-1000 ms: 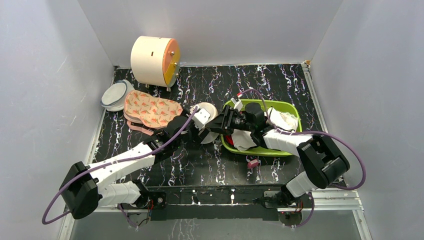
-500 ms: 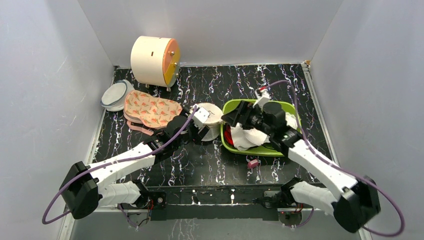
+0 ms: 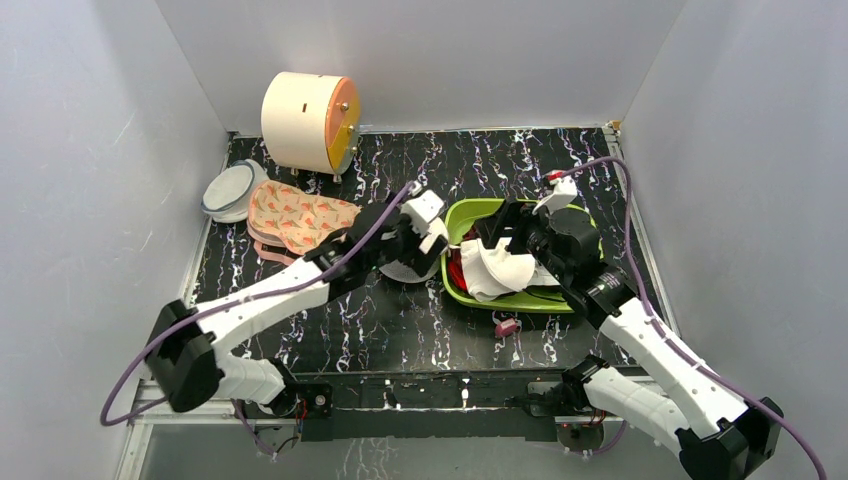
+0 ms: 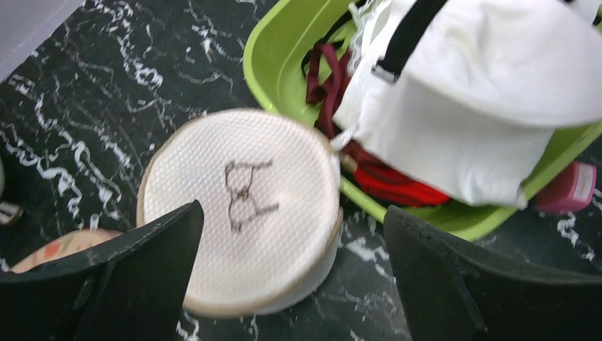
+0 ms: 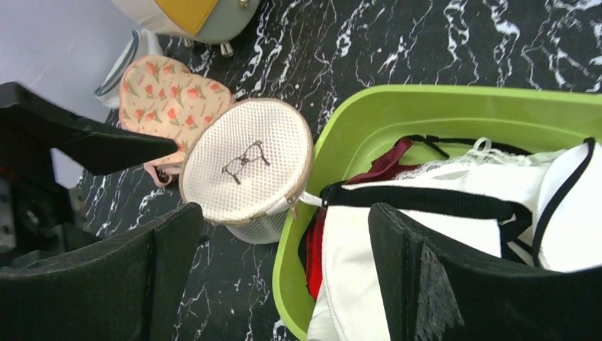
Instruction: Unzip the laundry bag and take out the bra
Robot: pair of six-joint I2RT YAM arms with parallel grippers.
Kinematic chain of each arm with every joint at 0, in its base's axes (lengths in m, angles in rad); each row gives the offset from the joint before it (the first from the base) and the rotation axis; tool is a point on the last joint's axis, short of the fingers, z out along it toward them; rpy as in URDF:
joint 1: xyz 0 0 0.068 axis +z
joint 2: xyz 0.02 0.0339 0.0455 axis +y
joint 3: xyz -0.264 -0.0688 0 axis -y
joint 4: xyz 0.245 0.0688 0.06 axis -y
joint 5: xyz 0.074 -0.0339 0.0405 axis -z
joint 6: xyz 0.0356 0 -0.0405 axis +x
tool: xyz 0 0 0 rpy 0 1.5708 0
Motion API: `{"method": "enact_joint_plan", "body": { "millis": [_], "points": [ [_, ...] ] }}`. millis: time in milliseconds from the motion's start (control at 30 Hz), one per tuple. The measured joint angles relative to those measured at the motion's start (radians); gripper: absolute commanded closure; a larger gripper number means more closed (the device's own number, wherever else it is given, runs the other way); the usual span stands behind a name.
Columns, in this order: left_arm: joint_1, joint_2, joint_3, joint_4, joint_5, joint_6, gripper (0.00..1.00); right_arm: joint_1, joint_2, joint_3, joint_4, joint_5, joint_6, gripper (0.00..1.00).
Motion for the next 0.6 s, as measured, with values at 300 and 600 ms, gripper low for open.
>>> {"method": "enact_joint_plan", "body": {
  "millis": [300,600],
  "points": [
    [-0.021,0.352,0.311,-0.138,-0.003,-0.004,0.11,0.000,-0.039,0.031,-0.039,0.053,-0.024,0.14],
    [-0.032,0.374,0.227,-0.144,-0.063,0.016,0.34,0.000,-0.082,0.050,-0.066,0.092,-0.067,0.14]
  ]
}}
